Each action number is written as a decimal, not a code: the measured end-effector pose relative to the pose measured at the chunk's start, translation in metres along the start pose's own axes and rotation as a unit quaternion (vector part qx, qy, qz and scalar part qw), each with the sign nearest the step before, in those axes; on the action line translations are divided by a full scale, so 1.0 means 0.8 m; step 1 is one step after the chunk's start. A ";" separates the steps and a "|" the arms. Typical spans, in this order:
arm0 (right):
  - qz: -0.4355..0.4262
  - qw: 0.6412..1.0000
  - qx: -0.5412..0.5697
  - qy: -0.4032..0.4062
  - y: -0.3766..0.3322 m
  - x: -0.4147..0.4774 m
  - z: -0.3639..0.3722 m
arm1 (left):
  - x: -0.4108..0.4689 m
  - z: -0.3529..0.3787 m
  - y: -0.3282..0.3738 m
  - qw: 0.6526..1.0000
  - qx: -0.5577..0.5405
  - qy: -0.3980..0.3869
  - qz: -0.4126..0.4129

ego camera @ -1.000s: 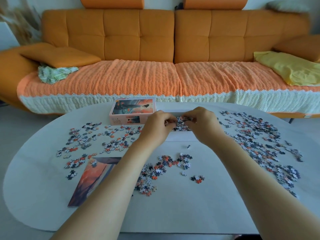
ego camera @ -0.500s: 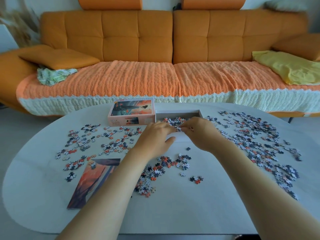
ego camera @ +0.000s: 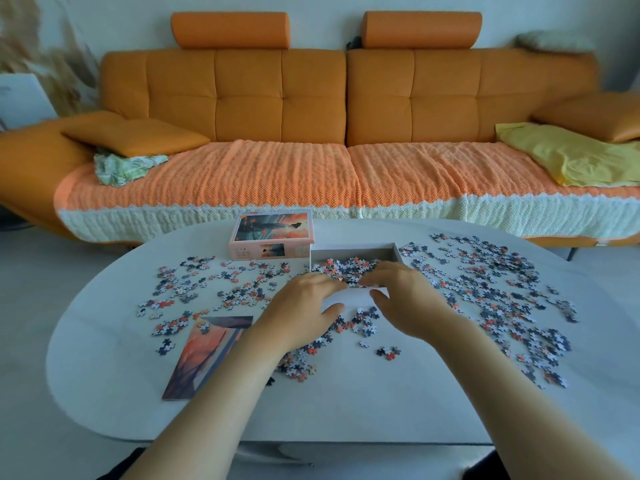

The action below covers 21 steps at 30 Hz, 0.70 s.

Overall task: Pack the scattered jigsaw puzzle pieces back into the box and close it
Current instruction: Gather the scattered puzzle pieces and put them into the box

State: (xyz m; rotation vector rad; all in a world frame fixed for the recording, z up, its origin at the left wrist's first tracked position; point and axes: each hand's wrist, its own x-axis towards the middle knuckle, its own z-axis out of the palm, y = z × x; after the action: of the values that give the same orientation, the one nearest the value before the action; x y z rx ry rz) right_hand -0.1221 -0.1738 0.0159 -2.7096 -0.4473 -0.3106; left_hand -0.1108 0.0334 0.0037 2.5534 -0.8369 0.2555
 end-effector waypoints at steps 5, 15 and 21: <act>-0.031 0.999 0.024 0.027 -0.016 -0.017 -0.007 | -0.029 -0.011 -0.003 1.000 0.008 0.030 -0.001; 0.009 0.991 -0.010 -0.130 -0.027 -0.043 0.029 | -0.081 -0.030 -0.031 0.981 0.049 -0.167 -0.085; 0.025 0.991 0.029 -0.130 -0.028 -0.044 0.002 | -0.076 -0.016 -0.030 0.987 -0.031 -0.120 -0.107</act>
State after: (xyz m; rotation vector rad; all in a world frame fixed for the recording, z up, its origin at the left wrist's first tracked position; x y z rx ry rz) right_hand -0.1624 -0.1630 0.0121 -2.7084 -0.4521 0.0702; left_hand -0.1456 0.0878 -0.0116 2.6220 -0.6328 -0.1445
